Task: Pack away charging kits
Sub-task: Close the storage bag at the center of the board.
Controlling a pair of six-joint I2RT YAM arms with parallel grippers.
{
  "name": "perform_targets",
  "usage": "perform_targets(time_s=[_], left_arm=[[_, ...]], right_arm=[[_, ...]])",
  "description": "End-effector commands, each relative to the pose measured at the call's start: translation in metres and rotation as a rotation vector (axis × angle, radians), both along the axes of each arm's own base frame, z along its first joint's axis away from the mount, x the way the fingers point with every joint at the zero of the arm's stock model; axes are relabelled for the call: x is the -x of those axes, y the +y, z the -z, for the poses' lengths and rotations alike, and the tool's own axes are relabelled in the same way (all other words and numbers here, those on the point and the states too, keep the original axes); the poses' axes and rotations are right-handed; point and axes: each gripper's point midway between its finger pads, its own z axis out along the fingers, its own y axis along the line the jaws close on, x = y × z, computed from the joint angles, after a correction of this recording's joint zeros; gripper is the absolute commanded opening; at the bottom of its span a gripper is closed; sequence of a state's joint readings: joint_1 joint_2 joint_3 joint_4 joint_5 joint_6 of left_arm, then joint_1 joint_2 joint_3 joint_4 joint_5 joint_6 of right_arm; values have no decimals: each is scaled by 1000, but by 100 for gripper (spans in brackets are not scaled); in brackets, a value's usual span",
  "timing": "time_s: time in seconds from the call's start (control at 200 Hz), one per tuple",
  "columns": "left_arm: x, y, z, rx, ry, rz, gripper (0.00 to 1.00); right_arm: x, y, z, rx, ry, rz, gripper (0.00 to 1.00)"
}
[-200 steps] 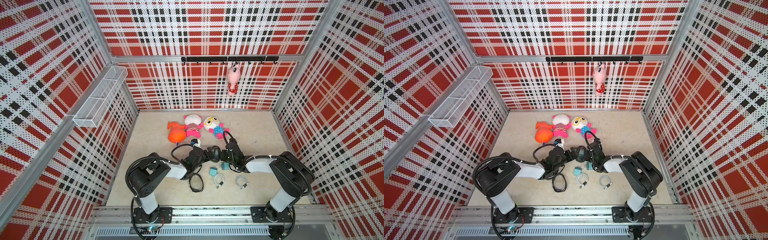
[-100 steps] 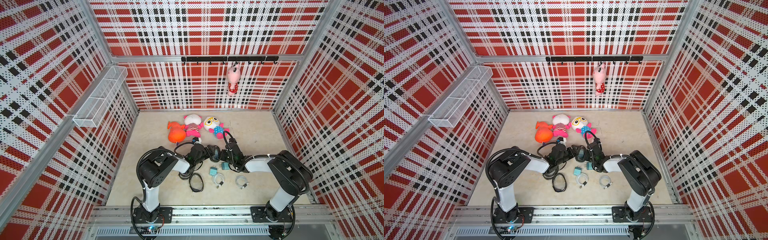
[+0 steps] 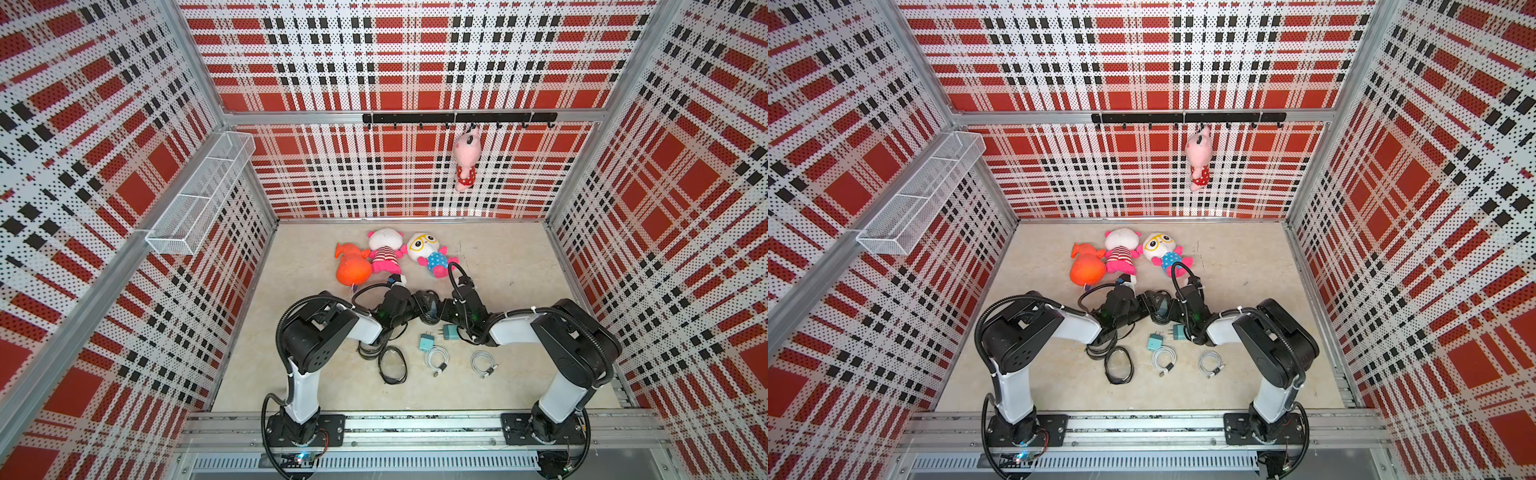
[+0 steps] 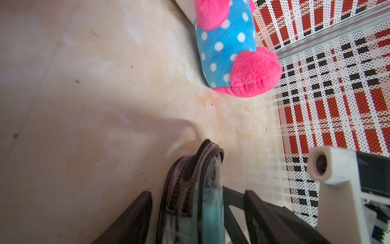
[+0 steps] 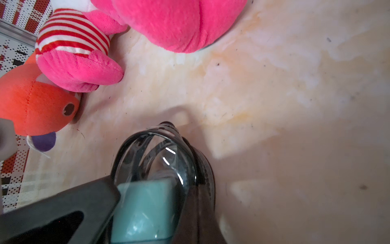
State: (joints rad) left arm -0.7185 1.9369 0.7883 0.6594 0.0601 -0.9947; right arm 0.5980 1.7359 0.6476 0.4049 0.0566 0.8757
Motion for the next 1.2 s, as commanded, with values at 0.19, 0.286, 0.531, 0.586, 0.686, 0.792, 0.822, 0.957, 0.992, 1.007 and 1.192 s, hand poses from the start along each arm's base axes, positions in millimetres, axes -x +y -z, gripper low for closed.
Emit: perform_targets(time_s=[0.19, 0.286, 0.531, 0.586, 0.686, 0.792, 0.822, 0.957, 0.992, 1.007, 1.192], left_arm=[[10, -9, 16, -7, 64, 75, 67], [12, -11, 19, -8, 73, 90, 67], [15, -16, 21, 4, 87, 130, 63], [16, -18, 23, 7, 96, 149, 61], [18, -19, 27, -3, 113, 185, 59], [20, -18, 35, -30, 133, 208, 58], [21, -18, 37, -33, 138, 217, 57], [23, -20, 44, -42, 154, 231, 56], [23, -18, 48, -53, 161, 229, 56], [23, -17, 49, -57, 165, 230, 56], [26, -9, 64, -88, 199, 233, 55]], right_arm=[[11, -20, 32, 77, 64, 22, 0], [9, -19, 32, 83, 54, 15, 0], [6, -14, 28, 60, 27, -13, 0], [6, -13, 27, 58, 24, -17, 0], [6, -12, 24, 56, 19, -25, 0], [6, -11, 21, 50, 13, -30, 0], [6, -11, 20, 48, 11, -32, 0], [4, -6, 16, 35, 3, -45, 0], [3, -6, 16, 33, 3, -46, 0], [3, -6, 16, 34, 3, -47, 0], [0, -4, 13, 41, -2, -50, 0]])
